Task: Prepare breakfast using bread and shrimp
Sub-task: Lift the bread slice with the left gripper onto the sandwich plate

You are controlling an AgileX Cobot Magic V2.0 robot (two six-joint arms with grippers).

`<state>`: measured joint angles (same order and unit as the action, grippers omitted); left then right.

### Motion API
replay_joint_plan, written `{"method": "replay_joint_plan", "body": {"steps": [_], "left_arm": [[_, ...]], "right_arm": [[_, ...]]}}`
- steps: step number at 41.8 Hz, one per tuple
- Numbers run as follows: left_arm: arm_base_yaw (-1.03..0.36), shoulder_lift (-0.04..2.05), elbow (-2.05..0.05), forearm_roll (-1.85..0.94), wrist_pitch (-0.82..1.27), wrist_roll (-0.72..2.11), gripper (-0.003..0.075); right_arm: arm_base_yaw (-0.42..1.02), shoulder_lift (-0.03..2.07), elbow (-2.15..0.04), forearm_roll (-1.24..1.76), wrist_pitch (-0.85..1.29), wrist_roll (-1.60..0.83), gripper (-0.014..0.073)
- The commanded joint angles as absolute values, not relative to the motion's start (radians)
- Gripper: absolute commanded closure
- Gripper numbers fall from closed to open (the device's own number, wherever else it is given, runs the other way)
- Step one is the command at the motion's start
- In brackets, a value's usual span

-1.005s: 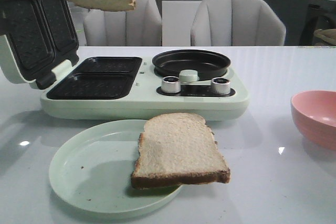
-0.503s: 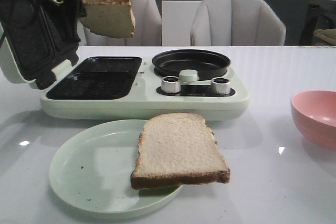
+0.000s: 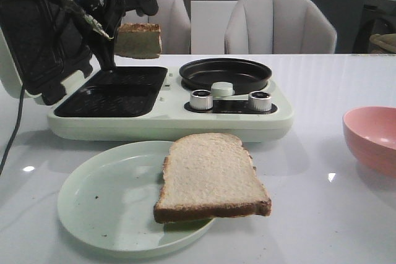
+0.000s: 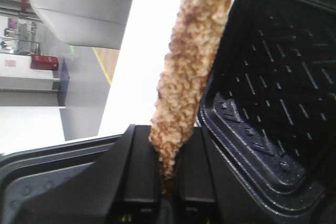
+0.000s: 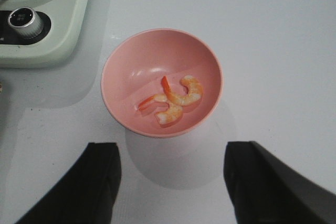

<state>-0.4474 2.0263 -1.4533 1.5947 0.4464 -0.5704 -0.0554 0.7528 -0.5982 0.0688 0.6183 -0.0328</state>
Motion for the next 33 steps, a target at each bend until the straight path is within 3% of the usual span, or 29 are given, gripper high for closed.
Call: {"method": "replay_joint_plan", "body": {"steps": [1, 14, 24, 33], "left_arm": [[-0.430, 1.981, -1.493, 1.627, 0.436, -0.578, 0.0619], [-0.428, 1.991, -1.487, 1.627, 0.399, -0.578, 0.0597], [-0.411, 1.991, -1.487, 1.627, 0.387, -0.578, 0.0397], [-0.411, 1.989, -1.474, 1.627, 0.385, -0.615, 0.0276]], "right_arm": [[-0.060, 0.754, -0.633, 0.066, 0.561, -0.035, 0.0059], [-0.060, 0.754, -0.633, 0.066, 0.561, -0.035, 0.0059], [-0.060, 0.754, -0.633, 0.066, 0.561, -0.035, 0.0059], [-0.060, 0.754, -0.633, 0.066, 0.561, -0.035, 0.0059]]}}
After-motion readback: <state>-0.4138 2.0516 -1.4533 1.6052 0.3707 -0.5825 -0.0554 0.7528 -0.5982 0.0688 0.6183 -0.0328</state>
